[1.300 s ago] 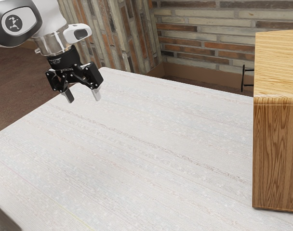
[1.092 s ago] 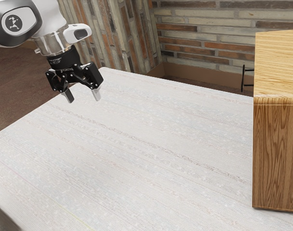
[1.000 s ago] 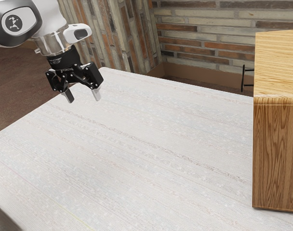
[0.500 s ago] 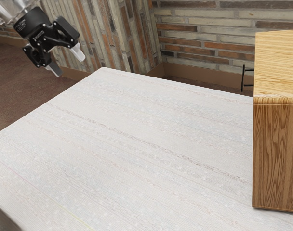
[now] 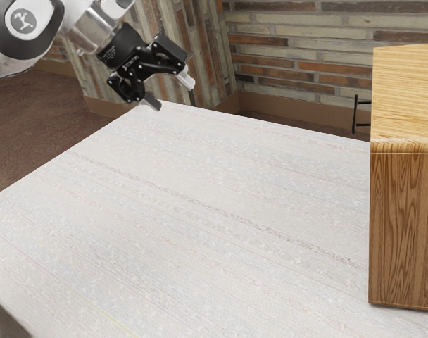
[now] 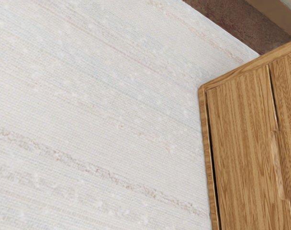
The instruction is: Pull the drawer handle with one arm to open the drawer
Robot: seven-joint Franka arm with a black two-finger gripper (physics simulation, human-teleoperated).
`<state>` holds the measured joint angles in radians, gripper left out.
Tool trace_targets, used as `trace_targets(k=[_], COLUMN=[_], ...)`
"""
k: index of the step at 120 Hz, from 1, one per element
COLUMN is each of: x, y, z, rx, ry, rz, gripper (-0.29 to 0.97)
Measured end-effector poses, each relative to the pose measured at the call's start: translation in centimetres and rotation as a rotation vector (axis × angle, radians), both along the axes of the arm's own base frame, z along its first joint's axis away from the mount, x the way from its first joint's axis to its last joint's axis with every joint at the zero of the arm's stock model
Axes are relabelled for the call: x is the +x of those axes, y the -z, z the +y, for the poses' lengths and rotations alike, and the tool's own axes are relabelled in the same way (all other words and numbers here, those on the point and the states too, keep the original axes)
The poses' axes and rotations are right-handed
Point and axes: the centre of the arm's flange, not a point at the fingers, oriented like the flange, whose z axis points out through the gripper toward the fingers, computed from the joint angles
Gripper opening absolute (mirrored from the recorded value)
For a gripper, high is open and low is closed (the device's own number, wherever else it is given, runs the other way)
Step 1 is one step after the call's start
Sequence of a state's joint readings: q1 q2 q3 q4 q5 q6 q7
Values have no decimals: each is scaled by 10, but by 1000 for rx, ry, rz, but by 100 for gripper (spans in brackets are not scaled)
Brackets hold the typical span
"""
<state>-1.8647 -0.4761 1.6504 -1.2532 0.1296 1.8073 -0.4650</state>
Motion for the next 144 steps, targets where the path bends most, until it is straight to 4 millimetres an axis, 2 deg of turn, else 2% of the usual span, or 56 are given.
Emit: trace_targets(k=[22, 30, 43, 58, 82, 95, 107, 116, 130, 136, 144], x=[33, 44, 66, 71, 77, 71, 60, 56, 47, 50, 63], y=[8, 17, 33, 38, 78, 84, 75, 63, 21, 12, 12], z=[5, 11, -7, -19, -29, -22, -24, -23, -13, -22, -30], rx=[-84, -112, -170, -255, -412, -425, -402, -376, -319, -286, -242], ry=[-61, -82, -67, -63, -75, -92, -86, -77, -60, -44, -41], rz=[-113, -125, -126, -113, -35, -32, -50, -61, -98, -108, -100], gripper=[68, 68, 68, 68, 67, 54, 42, 38, 35, 34, 34])
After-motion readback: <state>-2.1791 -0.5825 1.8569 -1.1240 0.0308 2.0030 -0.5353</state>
